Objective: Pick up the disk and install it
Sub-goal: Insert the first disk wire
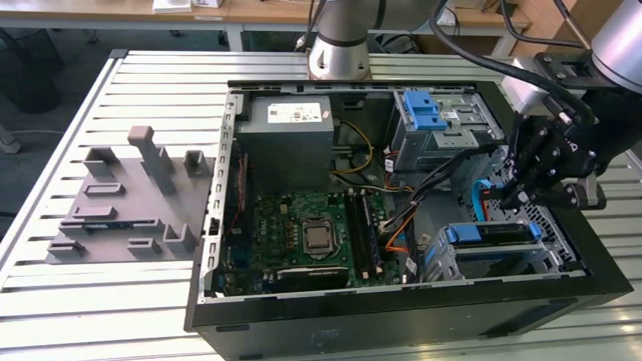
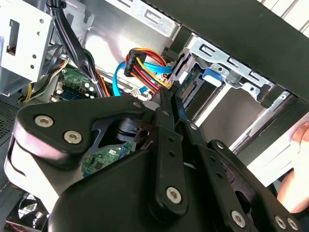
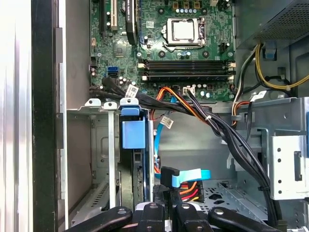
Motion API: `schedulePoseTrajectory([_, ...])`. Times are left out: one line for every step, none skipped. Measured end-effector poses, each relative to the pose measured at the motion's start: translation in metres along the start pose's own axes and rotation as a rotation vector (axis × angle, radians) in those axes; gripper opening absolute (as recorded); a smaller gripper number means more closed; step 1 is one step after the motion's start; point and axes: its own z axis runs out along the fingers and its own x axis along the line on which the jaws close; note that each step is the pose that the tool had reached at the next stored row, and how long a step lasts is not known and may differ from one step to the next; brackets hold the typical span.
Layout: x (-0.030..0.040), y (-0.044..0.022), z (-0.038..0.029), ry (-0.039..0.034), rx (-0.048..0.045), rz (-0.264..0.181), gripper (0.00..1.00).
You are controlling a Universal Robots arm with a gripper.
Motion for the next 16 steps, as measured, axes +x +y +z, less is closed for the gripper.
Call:
schedulePoseTrajectory([0.0003, 0.0, 0.0001, 0.0, 0.0, 0.0, 0.16])
schedulePoseTrajectory([0.0003, 0.0, 0.0001, 0.0, -0.0001, 0.0, 0.16])
schedulePoseTrajectory([0.0003, 0.0, 0.0001, 0.0, -0.0001, 0.0, 0.16])
schedulePoseTrajectory([0.0004, 0.0, 0.0, 0.0001, -0.0001, 0.0, 0.16])
schedulePoseTrajectory([0.0005, 0.0, 0.0001, 0.0001, -0.0001, 0.0, 0.16])
schedulePoseTrajectory([0.0005, 0.0, 0.0001, -0.0002, -0.0001, 0.0, 0.16])
schedulePoseTrajectory([0.0007, 0.0, 0.0001, -0.0026, -0.0002, 0.0, 0.16])
schedulePoseTrajectory([0.0008, -0.0001, 0.0002, -0.0083, -0.0003, 0.0, 0.16])
schedulePoseTrajectory([0.001, 0.0, 0.0002, -0.0144, -0.0005, 0.0, 0.16])
schedulePoseTrajectory([0.0011, 0.0, 0.0003, -0.0207, -0.0008, -0.001, 0.16])
schedulePoseTrajectory([0.0013, 0.0, 0.0004, -0.0274, -0.0011, -0.001, 0.16])
schedulePoseTrajectory([0.0015, 0.0, 0.0005, -0.0335, -0.0016, -0.001, 0.16])
schedulePoseTrajectory([0.0021, -0.0001, 0.0007, -0.0371, -0.0019, -0.001, 0.16])
schedulePoseTrajectory([0.0032, -0.0001, 0.0009, -0.0387, -0.002, -0.001, 0.16])
schedulePoseTrajectory([0.0044, -0.0001, 0.0011, -0.0388, -0.002, -0.001, 0.16])
schedulePoseTrajectory([0.0055, -0.0002, 0.0013, -0.0388, -0.002, -0.001, 0.16])
